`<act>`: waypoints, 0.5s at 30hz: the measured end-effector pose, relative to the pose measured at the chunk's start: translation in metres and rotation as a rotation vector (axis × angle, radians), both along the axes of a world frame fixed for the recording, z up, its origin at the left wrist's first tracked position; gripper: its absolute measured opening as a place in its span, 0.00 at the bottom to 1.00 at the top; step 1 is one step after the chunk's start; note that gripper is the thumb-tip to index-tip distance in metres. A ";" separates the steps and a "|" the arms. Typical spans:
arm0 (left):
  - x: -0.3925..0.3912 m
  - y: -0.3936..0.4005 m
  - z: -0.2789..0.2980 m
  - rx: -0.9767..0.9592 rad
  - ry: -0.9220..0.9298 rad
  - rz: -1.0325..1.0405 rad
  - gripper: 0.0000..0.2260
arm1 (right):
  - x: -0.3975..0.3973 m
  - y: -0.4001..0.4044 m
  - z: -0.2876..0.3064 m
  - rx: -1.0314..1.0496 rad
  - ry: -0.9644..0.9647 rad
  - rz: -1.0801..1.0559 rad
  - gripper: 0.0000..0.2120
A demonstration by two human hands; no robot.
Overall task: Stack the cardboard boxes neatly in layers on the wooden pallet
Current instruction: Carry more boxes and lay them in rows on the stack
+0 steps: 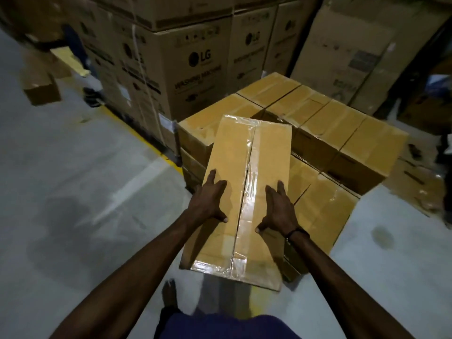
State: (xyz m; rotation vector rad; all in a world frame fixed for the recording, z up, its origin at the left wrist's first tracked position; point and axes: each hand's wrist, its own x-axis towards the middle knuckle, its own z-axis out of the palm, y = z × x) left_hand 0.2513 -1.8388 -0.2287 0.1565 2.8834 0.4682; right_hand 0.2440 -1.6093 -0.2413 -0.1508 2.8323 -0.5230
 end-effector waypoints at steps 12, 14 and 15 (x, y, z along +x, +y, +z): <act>-0.178 -0.082 -0.016 0.055 -0.042 -0.322 0.52 | -0.101 -0.085 -0.011 -0.109 0.002 -0.342 0.70; -0.198 -0.089 -0.015 0.051 -0.050 -0.355 0.51 | -0.113 -0.095 -0.010 -0.104 -0.001 -0.371 0.71; -0.210 -0.093 -0.015 0.047 -0.053 -0.373 0.52 | -0.120 -0.100 -0.010 -0.103 -0.005 -0.389 0.72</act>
